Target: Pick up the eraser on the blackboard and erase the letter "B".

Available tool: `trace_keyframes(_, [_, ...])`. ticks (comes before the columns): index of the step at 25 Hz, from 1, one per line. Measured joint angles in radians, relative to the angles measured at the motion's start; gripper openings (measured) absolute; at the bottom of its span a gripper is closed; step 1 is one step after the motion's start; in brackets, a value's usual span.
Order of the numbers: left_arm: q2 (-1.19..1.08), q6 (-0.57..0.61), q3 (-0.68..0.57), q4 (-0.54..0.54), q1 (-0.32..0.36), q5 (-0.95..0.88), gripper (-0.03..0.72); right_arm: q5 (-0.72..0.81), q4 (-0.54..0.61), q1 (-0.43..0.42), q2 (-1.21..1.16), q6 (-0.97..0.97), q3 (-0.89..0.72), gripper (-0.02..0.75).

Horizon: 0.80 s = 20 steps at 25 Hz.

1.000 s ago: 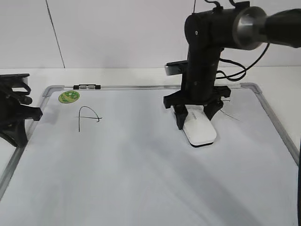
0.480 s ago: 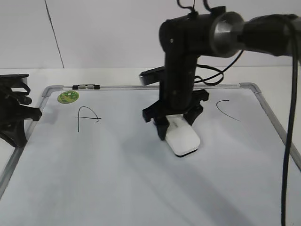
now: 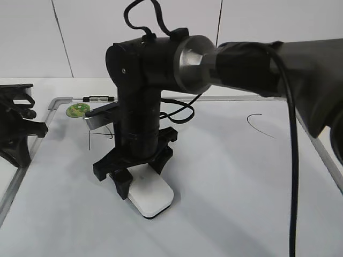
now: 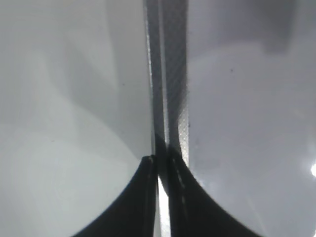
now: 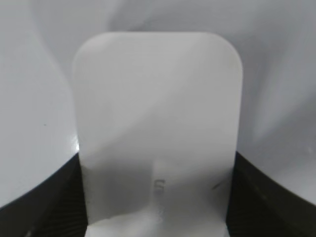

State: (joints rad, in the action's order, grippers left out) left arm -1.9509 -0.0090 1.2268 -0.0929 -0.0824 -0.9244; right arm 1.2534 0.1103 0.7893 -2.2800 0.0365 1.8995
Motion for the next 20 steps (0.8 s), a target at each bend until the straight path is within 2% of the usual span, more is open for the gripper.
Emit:
trace_keyframes(6, [0.000, 0.000, 0.000, -0.002, 0.000, 0.000, 0.027, 0.000, -0.004, -0.053, -0.002, -0.002, 0.004, 0.534])
trace_keyframes(12, [0.000, 0.000, 0.000, -0.004, 0.000, 0.000, 0.027, -0.004, -0.022, -0.230, -0.002, 0.006, 0.008, 0.534])
trace_keyframes(15, [0.000, 0.000, 0.000, -0.004, 0.000, 0.000, 0.027, -0.004, -0.024, -0.288, -0.002, 0.011, 0.008, 0.534])
trace_keyframes(20, [0.000, 0.000, 0.000, -0.004, 0.000, 0.000, 0.027, -0.004, -0.021, -0.306, 0.004, 0.011, 0.008, 0.534])
